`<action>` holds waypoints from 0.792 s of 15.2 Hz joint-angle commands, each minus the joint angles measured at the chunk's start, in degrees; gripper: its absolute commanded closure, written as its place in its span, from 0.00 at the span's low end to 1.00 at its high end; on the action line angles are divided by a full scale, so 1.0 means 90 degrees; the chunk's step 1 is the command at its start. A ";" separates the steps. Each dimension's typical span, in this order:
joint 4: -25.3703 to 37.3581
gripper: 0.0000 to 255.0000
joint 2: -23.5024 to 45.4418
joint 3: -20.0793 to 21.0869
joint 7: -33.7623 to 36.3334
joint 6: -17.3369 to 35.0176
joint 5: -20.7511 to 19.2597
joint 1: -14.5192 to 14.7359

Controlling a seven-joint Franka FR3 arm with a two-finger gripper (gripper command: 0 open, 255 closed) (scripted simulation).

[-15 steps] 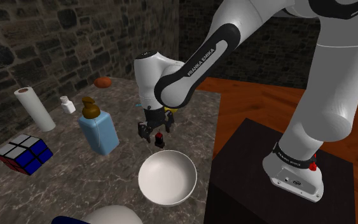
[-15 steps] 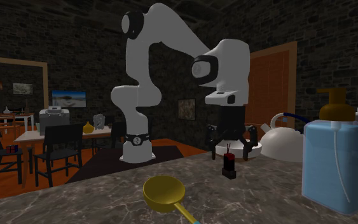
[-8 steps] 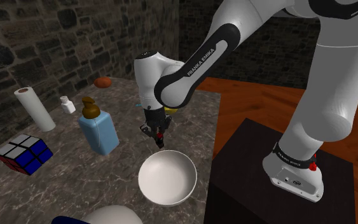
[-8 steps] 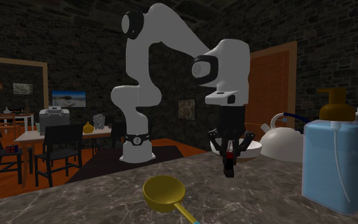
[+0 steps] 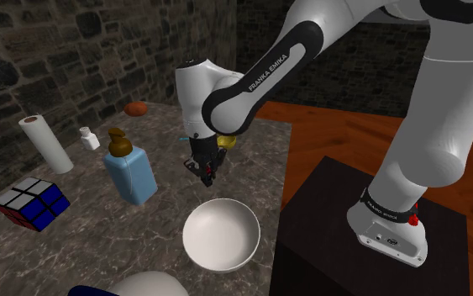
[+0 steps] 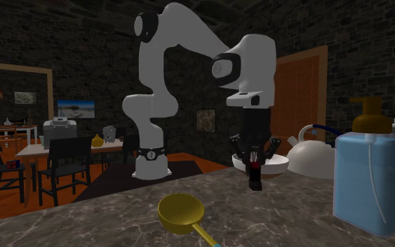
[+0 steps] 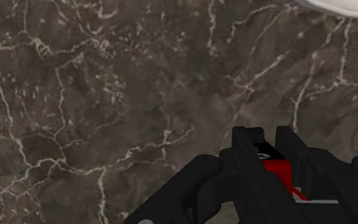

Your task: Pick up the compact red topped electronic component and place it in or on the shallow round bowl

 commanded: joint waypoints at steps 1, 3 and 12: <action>0.0043 1.00 -0.0124 0.0021 -0.0051 -0.0157 0.0077 -0.0020; 0.0095 1.00 -0.0241 0.0038 -0.0096 -0.0314 0.0147 -0.0036; 0.0401 1.00 -0.0707 0.0075 -0.0265 -0.1036 0.0409 -0.0086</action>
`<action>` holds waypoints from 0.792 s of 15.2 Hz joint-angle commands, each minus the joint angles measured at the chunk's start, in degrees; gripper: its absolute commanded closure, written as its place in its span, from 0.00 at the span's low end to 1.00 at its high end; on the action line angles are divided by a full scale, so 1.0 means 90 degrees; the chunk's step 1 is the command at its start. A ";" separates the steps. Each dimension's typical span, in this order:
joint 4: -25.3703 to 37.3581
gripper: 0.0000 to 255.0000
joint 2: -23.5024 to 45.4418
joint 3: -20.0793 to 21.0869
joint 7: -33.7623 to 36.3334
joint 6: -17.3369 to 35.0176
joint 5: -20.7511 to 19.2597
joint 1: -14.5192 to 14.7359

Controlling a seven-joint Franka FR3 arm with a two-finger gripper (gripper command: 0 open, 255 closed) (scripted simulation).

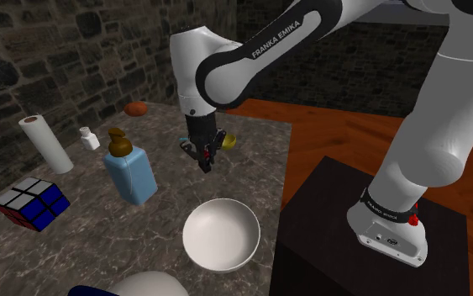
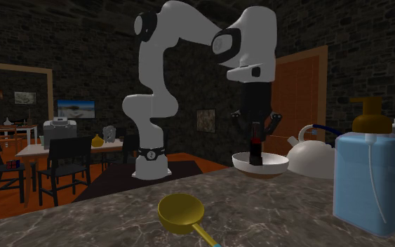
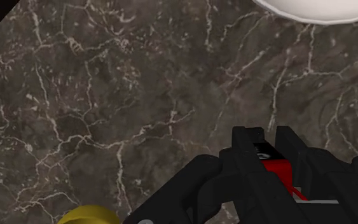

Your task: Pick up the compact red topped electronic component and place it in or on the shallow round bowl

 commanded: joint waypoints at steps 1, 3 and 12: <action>0.0044 1.00 -0.0114 0.0007 -0.0034 -0.0149 0.0060 -0.0008; 0.0130 1.00 -0.0200 0.0008 -0.0062 -0.0313 0.0104 -0.0015; -0.0048 1.00 -0.0790 0.0271 0.0289 -0.0645 0.0438 0.0237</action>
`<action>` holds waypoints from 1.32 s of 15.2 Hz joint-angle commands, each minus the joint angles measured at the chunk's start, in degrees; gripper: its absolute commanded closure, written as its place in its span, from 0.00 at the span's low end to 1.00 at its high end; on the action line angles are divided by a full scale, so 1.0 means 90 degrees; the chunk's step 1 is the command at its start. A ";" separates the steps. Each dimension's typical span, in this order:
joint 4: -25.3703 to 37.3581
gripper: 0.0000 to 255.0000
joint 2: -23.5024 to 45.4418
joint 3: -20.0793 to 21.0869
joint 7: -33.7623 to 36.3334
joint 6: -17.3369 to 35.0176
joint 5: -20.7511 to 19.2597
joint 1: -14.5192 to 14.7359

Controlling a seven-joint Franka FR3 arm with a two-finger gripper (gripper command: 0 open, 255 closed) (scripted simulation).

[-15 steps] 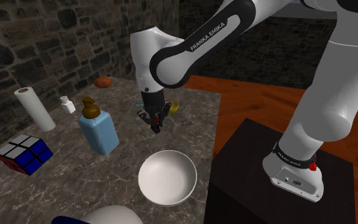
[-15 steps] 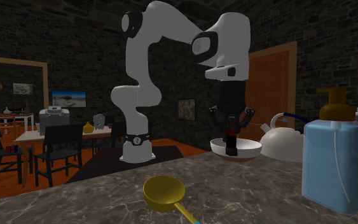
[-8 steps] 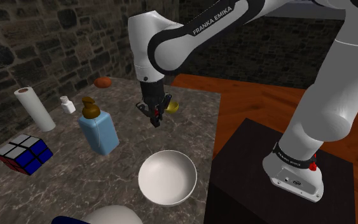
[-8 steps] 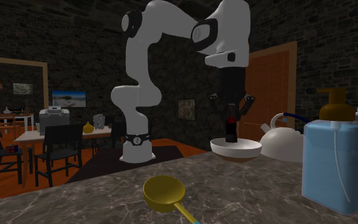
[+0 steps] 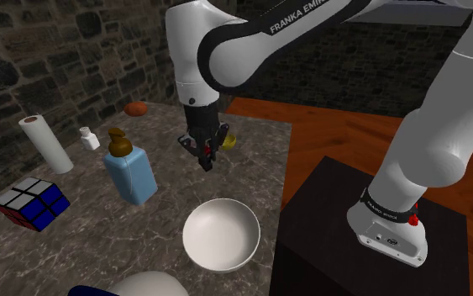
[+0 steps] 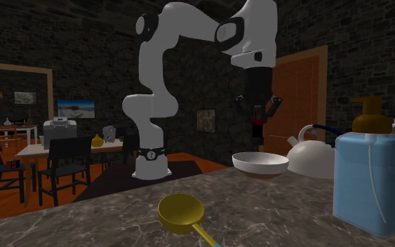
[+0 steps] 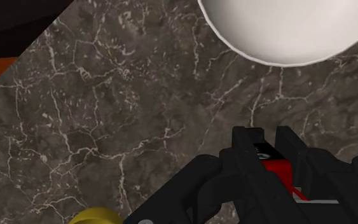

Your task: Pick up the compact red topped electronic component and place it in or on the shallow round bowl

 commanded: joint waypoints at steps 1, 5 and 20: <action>-0.0178 1.00 -0.0217 0.0138 0.0209 -0.0003 0.0136 0.0138; -0.0443 1.00 -0.0517 0.0433 0.0670 0.0029 0.0362 0.0430; -0.1072 1.00 -0.0252 0.0916 0.1453 0.0936 0.0321 0.0773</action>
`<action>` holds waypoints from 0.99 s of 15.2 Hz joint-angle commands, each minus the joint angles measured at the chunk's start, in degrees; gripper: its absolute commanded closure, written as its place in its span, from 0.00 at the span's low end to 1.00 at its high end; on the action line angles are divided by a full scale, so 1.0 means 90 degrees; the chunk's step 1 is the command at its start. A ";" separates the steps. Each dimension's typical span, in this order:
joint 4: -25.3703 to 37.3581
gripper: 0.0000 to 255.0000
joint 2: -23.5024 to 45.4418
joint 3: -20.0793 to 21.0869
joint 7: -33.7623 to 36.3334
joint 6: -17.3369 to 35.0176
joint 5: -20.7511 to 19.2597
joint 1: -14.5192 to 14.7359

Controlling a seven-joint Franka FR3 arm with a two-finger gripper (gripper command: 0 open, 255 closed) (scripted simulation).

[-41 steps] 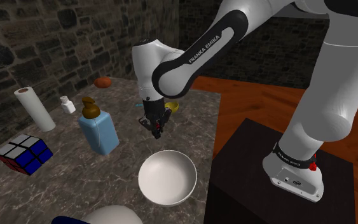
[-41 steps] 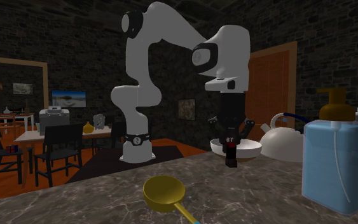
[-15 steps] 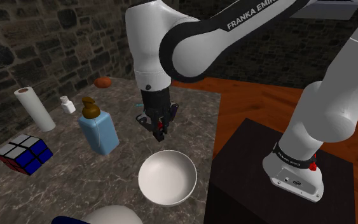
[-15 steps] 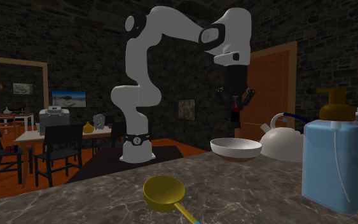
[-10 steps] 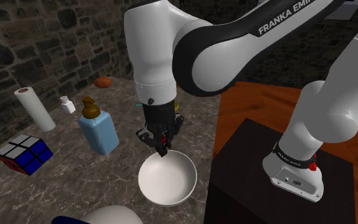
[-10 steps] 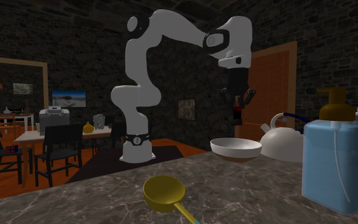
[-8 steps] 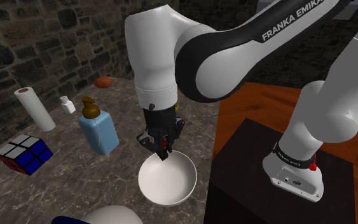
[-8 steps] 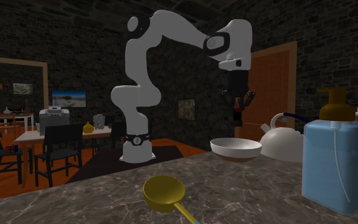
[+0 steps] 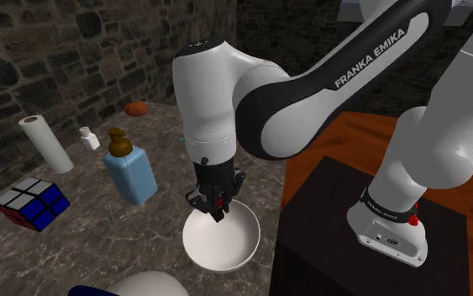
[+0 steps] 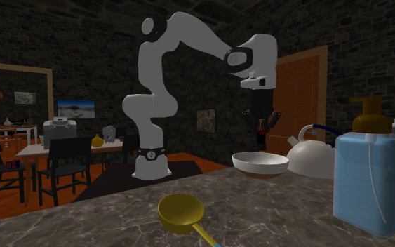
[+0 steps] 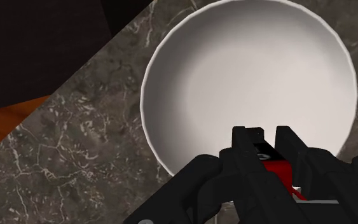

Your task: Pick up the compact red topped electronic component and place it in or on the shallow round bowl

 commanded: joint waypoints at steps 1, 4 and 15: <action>-0.0076 1.00 0.0159 0.0029 0.0079 0.0215 -0.0096 0.0002; -0.0190 1.00 0.0355 0.0048 0.0168 0.0492 -0.0225 0.0003; -0.0189 0.00 0.0354 0.0047 0.0168 0.0491 -0.0225 0.0004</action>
